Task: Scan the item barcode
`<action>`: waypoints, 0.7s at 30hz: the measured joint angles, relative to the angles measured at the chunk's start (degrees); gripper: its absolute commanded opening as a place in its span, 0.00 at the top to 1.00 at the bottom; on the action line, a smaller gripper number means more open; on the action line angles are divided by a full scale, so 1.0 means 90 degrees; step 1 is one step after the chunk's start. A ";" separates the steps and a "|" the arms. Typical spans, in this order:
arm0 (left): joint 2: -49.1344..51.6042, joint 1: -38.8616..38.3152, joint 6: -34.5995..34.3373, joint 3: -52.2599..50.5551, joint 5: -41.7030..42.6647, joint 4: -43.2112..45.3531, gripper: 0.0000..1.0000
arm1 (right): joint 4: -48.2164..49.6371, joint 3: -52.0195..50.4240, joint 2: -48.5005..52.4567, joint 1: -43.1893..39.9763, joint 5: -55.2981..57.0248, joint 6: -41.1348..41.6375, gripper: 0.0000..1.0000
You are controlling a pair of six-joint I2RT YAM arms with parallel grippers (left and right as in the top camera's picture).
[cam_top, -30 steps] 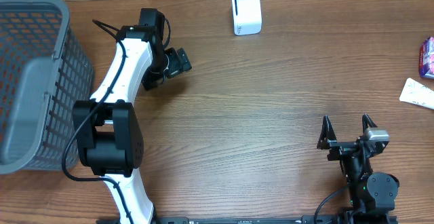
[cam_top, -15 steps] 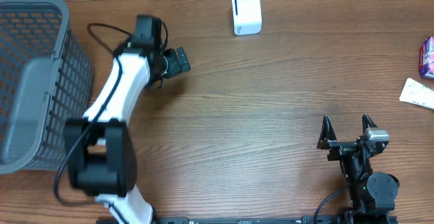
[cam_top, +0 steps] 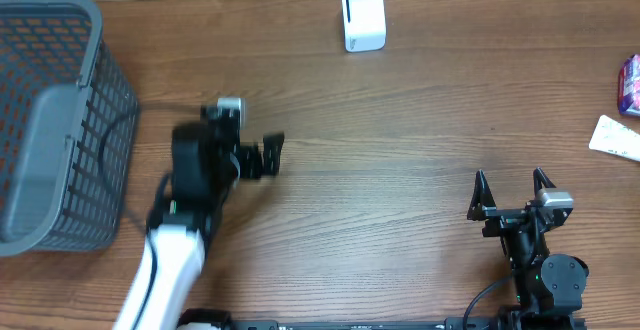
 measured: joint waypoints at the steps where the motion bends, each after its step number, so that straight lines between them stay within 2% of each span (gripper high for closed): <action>1: -0.0444 0.0000 0.0087 -0.0311 0.0015 0.0056 0.00 | 0.0002 0.0000 0.0000 0.0000 0.0000 0.0002 0.00; 7: -0.2450 0.0000 0.0478 -0.1661 0.0046 0.0629 0.00 | 0.0000 0.0000 0.0000 -0.0002 -0.0002 0.0000 0.00; 11: -0.3121 0.0000 0.0527 -0.2154 0.0046 0.1188 0.00 | 0.0002 0.0000 0.0000 0.0000 -0.0002 0.0002 0.00; 21: -0.4860 0.0000 0.0595 -0.2975 -0.0114 0.1246 0.00 | 0.0000 0.0000 0.0000 0.0000 0.0000 0.0000 0.00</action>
